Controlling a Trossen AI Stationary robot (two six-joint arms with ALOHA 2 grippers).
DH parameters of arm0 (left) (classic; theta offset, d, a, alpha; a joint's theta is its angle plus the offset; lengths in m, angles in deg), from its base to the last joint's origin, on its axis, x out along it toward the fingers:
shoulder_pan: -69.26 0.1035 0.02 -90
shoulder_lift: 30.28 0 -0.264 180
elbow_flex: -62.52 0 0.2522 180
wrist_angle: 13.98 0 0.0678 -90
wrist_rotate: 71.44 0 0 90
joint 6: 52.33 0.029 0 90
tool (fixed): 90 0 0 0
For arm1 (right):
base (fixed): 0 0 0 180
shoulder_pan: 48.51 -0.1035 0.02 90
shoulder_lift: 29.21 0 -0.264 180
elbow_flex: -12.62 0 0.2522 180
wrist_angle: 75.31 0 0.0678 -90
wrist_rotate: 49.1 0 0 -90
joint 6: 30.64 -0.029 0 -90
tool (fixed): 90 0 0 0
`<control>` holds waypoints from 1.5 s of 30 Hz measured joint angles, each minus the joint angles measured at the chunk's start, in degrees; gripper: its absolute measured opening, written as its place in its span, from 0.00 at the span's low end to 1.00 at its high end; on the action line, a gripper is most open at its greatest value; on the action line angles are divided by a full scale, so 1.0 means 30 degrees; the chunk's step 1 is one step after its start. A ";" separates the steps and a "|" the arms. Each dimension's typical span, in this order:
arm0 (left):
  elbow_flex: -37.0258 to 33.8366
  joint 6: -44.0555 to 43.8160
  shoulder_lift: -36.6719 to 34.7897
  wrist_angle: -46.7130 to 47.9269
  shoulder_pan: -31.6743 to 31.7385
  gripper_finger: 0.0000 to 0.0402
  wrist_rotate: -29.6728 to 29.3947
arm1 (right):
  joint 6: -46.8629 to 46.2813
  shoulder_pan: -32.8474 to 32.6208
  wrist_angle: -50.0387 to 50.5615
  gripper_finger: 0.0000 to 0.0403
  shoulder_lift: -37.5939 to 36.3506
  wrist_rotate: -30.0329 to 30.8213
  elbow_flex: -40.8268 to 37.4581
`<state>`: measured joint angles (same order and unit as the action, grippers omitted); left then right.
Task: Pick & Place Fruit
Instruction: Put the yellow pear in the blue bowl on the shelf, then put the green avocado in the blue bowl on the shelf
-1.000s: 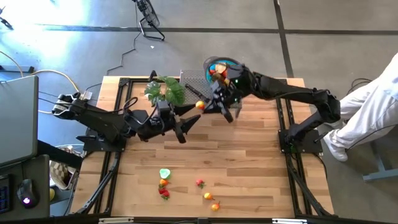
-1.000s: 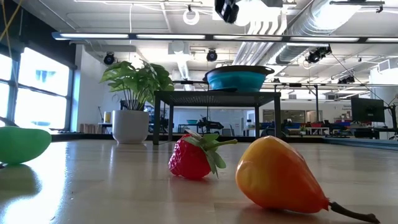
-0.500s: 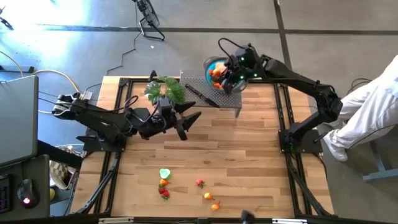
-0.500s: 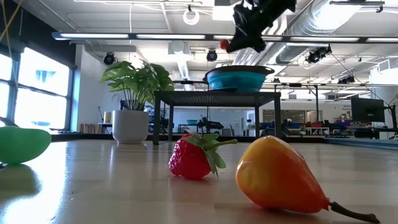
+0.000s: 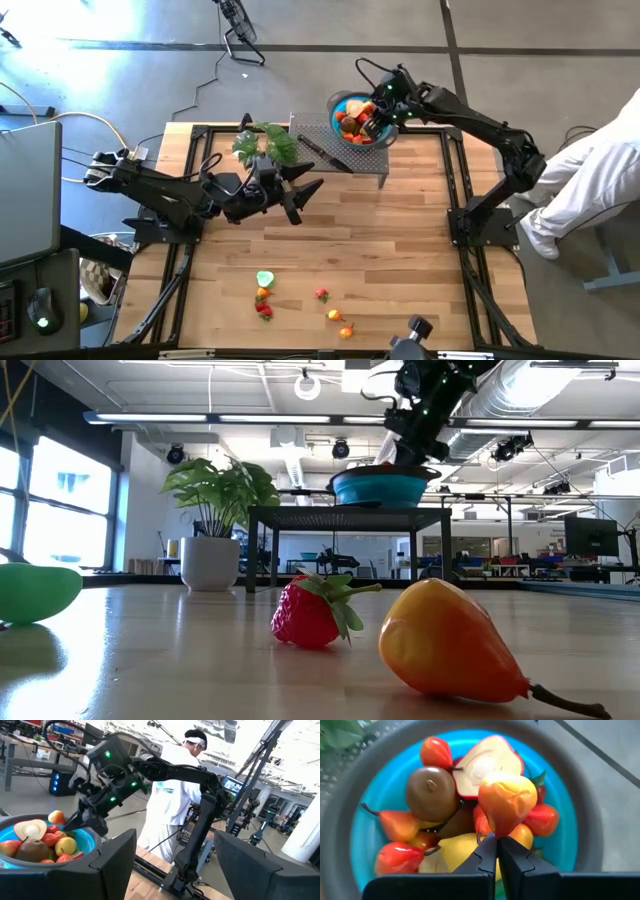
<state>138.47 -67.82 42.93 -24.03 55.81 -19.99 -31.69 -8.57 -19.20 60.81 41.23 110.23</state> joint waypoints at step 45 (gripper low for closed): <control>0.0015 -0.0284 0.0007 0.1494 -0.0015 0.47 -0.0044 | 0.1393 -0.2973 -0.0791 0.09 -0.6891 -0.6493 0.0000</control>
<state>138.52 -68.67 42.95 -19.55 55.77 -20.12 -27.51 -17.49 -21.58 40.14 21.75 110.23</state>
